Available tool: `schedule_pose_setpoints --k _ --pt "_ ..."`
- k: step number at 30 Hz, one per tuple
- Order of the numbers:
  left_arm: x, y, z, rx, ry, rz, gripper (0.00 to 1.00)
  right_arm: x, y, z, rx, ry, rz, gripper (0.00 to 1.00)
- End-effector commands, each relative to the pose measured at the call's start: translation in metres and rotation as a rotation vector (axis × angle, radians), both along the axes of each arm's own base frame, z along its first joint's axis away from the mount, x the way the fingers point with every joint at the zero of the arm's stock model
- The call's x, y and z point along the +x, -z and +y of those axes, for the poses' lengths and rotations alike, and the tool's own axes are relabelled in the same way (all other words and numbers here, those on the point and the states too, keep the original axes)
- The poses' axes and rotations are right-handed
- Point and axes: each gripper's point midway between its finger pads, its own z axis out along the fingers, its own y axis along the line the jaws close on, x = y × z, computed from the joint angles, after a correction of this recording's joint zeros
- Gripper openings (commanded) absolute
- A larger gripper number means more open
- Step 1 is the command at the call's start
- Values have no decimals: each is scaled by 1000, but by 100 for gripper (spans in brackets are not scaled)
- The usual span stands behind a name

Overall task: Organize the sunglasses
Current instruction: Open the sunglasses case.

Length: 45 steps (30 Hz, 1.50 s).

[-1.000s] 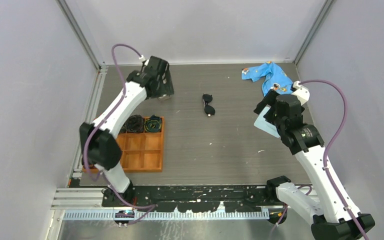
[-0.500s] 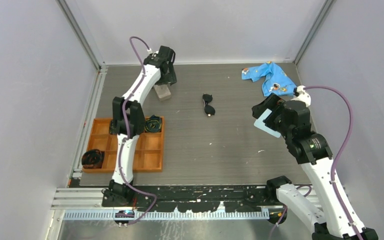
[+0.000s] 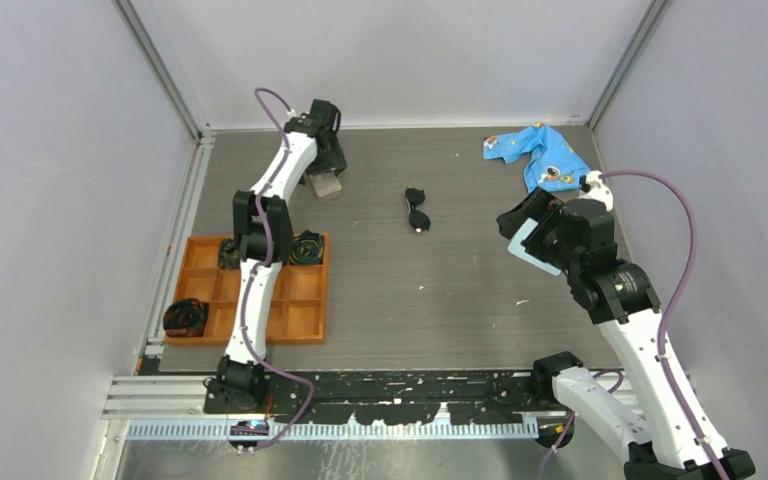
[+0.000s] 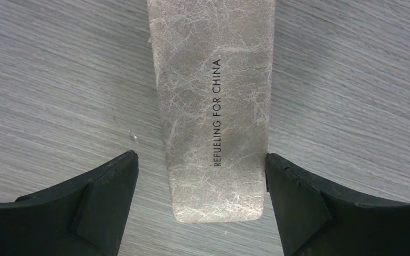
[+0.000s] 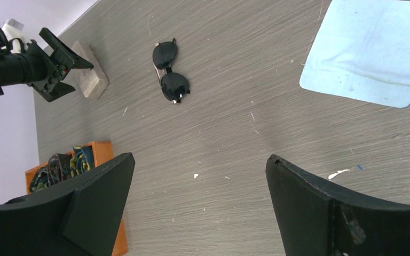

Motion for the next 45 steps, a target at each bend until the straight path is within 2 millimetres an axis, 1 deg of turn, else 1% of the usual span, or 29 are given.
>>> schedule_pose_setpoints --k 1,3,7,8,11,12,13,17,19,20,23,25,27,28,29,30,31,32,34,36,37,38,39,40,41,42,43,44,45 --pt "9 -2 -3 -45 -11 -25 86 1 -4 4 25 -12 -23 100" --pt "9 3 -2 -52 -14 -17 81 0 -1 4 23 -13 -13 100" --pt "8 12 -2 -46 -14 0 74 -3 1 3 20 -11 -5 100" --pt "7 14 -1 -45 -15 5 75 -4 2 3 20 -12 -4 100" --pt "6 20 -1 -48 -14 18 86 -7 3 2 19 -11 -1 100" --pt "6 22 -2 -51 -12 20 86 -7 4 2 18 -11 1 100" --pt "6 22 -3 -54 -13 20 85 -8 5 2 18 -10 3 100" --pt "4 24 -2 -54 -22 22 72 -10 6 1 16 -8 7 100" --pt "4 23 -1 -50 -23 20 62 -10 6 0 15 -5 4 100" --pt "4 21 0 -48 -23 18 54 -10 6 0 15 -3 5 100" --pt "2 11 1 -46 -20 11 42 -10 7 0 18 -4 8 100" --pt "0 -4 -2 -66 -6 -1 35 -10 8 2 21 -10 11 100" --pt "-6 -25 -8 -103 16 -25 34 -8 11 4 28 -17 19 100" --pt "-12 -35 -11 -131 29 -35 34 -7 13 5 31 -17 26 100" --pt "-16 -48 -17 -173 51 -60 33 -5 17 6 35 -17 37 100" --pt "-24 -55 -24 -221 80 -76 32 -3 20 8 42 -17 47 100" --pt "-30 -68 -34 -279 116 -116 31 -2 24 11 51 -24 56 100" --pt "-40 -79 -49 -365 171 -142 28 0 28 15 68 -36 63 100" --pt "-62 -108 -73 -502 277 -202 26 5 30 31 128 -94 57 100" --pt "-92 -132 -94 -636 394 -229 25 10 30 49 195 -158 45 100" --pt "-105 -143 -102 -691 441 -242 25 13 29 55 222 -176 41 100" --pt "-119 -154 -107 -738 489 -247 24 17 28 61 244 -198 33 100" --pt "-136 -166 -111 -780 539 -256 20 21 24 68 270 -227 21 100" --pt "-147 -172 -116 -816 574 -251 18 24 19 77 300 -267 4 100" --pt "-164 -182 -120 -858 621 -262 11 27 10 88 342 -326 -23 100" --pt "-177 -191 -125 -896 661 -271 10 29 2 99 389 -382 -52 100" --pt "-190 -196 -128 -931 695 -272 7 31 -16 112 457 -451 -108 100" --pt "-203 -204 -131 -964 732 -281 3 30 -20 121 506 -491 -104 100" --pt "-213 -209 -133 -993 762 -291 2 33 -32 128 550 -533 -141 100"
